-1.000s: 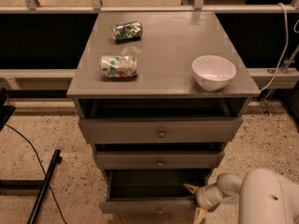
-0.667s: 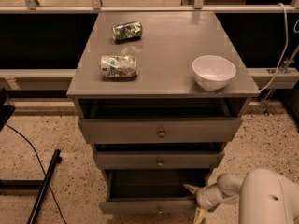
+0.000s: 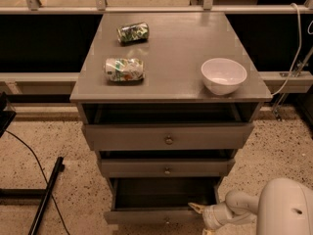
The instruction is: Open bottom drawer
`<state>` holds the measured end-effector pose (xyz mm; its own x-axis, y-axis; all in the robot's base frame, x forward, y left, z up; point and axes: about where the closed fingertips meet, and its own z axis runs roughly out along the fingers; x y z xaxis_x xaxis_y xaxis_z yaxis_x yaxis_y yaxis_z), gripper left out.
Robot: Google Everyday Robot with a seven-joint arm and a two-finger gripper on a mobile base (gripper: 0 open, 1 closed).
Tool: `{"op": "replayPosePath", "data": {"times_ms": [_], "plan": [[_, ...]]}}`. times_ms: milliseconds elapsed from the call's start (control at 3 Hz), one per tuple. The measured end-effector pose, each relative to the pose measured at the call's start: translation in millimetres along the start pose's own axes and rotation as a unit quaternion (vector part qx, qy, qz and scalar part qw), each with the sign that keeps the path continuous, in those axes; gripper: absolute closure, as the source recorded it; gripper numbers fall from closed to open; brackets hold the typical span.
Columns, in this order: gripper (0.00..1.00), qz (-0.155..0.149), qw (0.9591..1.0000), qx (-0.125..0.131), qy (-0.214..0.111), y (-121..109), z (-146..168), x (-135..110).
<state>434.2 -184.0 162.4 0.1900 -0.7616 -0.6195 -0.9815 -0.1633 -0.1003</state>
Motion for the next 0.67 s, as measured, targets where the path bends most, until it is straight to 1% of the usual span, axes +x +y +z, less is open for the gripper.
{"op": "replayPosePath", "data": {"times_ms": [333,667], "plan": [[0.18,0.000,1.0000,-0.001,-0.002,1.3,2.2,-1.0],[0.42,0.001,1.0000,-0.003,-0.003,2.5,4.1,-2.0]]}}
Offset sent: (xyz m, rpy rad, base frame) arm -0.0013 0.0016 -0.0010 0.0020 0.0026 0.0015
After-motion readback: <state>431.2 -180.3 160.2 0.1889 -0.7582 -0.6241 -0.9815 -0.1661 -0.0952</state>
